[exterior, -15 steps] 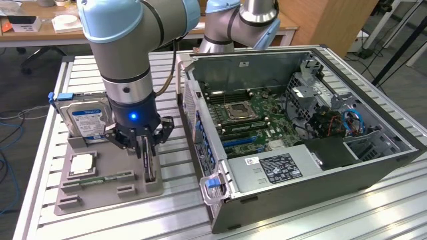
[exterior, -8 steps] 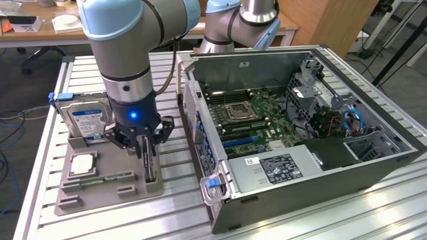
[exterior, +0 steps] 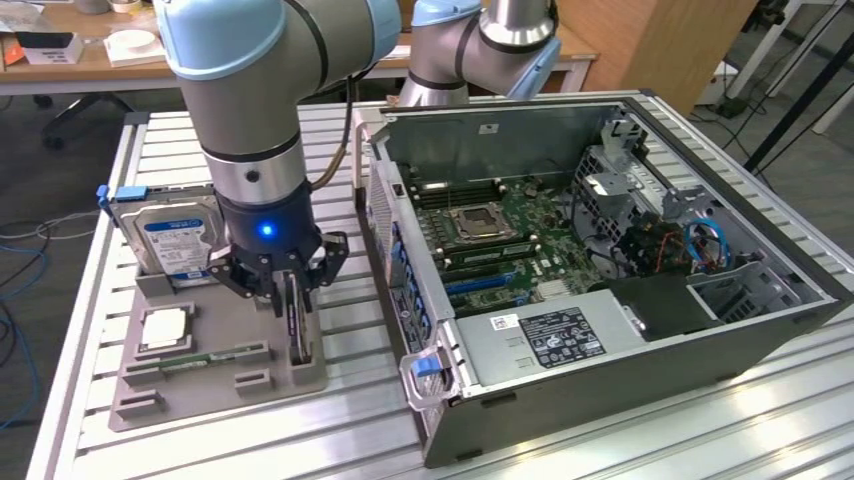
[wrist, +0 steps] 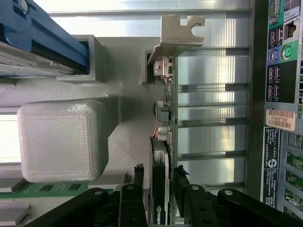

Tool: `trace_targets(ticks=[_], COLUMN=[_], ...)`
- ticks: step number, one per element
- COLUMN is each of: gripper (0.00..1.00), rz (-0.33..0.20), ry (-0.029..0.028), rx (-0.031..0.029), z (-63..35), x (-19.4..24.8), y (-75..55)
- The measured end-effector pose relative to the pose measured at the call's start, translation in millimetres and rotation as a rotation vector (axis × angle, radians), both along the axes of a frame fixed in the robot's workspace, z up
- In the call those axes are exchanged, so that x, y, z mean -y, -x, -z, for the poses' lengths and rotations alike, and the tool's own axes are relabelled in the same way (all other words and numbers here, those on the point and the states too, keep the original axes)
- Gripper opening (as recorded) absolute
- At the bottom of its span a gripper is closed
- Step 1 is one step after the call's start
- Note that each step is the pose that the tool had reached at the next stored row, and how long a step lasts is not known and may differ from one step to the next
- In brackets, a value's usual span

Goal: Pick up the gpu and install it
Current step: 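Pick up the gpu and move the gpu toward the slot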

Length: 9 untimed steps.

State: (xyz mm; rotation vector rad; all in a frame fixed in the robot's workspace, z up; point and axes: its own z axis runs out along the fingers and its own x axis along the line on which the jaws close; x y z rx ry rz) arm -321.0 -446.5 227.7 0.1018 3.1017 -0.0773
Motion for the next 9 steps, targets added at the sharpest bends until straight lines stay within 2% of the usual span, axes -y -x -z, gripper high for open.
trace_targets(ticks=[9], gripper=[0.37], rz=[0.000], ry=[-0.0001], rx=[-0.0001], z=[0.0], x=[-0.7], y=[0.0])
